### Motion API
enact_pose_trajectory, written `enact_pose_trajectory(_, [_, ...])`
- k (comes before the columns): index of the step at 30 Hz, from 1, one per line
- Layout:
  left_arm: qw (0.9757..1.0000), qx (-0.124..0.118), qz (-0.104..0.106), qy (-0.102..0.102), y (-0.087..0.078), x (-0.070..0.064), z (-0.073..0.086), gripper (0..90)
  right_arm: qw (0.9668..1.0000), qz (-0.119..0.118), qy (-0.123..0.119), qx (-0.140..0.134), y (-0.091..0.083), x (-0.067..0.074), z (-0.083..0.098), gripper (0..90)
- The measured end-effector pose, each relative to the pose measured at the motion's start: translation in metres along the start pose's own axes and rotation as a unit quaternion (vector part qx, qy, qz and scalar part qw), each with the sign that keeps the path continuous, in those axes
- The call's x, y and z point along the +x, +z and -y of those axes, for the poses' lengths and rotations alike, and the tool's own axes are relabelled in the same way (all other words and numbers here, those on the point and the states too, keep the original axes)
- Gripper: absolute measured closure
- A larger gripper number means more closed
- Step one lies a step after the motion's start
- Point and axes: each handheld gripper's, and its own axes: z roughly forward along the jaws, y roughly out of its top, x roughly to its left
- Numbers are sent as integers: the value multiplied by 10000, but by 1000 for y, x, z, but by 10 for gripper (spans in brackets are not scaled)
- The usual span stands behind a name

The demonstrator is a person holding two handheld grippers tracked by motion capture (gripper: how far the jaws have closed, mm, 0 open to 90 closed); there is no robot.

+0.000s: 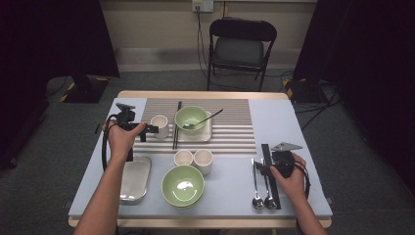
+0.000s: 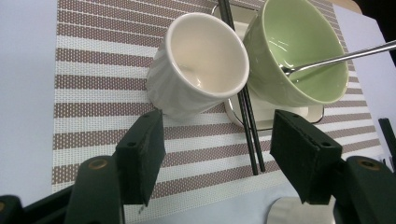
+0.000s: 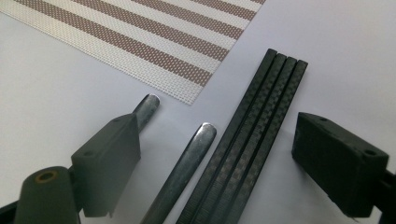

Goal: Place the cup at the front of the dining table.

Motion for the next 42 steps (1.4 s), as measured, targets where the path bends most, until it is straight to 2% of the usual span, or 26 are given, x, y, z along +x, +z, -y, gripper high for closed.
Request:
enact_pose_trajectory(4, [10000,9,-32,-35,-1,1,2,351,10000,-1,4,1,0,0,0,142])
enact_pose_trajectory(11, [10000,-12,43,-25,-3,3,7,351,10000,-1,3,0,0,0,0,142])
enact_pose_trajectory(13, [10000,33,-12,-28,-3,4,8,351,10000,0,-4,-2,0,0,0,142])
enact_pose_trajectory(17, [10000,24,51,-82,-3,5,10,351,10000,0,2,0,0,0,0,142])
enact_pose_trajectory(33, [9997,150,127,162,-5,0,18,349,10000,-1,5,0,0,0,0,142])
enact_pose_trajectory(34, [9998,128,134,107,-5,0,18,349,10000,-2,5,1,0,0,0,142])
enact_pose_trajectory(37, [9997,132,144,147,-5,1,21,350,10000,-2,5,1,0,0,0,142])
enact_pose_trajectory(39, [9997,145,43,208,-6,2,22,349,10000,5,4,5,0,0,0,142])
enact_pose_trajectory(42, [9998,114,68,166,-8,3,23,349,10000,5,13,13,0,0,0,142])
